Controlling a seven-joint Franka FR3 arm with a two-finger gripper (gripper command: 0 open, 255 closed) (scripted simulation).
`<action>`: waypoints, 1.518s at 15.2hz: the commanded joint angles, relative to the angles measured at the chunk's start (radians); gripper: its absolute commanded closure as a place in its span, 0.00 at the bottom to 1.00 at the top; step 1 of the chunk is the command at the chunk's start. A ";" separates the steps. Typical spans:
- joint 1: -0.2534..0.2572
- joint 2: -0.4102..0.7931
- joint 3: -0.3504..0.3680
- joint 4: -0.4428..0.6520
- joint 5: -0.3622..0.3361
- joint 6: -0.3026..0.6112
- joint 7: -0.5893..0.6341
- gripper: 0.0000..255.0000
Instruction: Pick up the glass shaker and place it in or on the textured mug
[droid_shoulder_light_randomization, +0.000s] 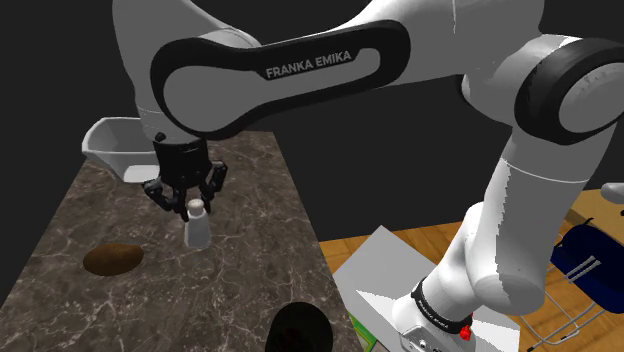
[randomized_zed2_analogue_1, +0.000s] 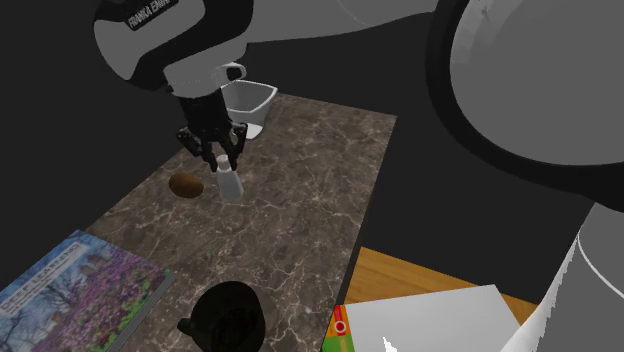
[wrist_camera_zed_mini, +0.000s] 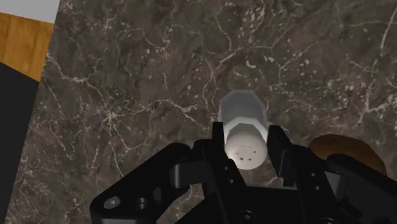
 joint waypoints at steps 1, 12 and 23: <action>0.001 -0.009 0.002 0.015 0.004 -0.024 0.000 1.00; 0.002 -0.031 0.007 0.136 0.015 -0.164 -0.006 1.00; 0.005 -0.140 0.024 0.116 0.061 -0.244 0.008 1.00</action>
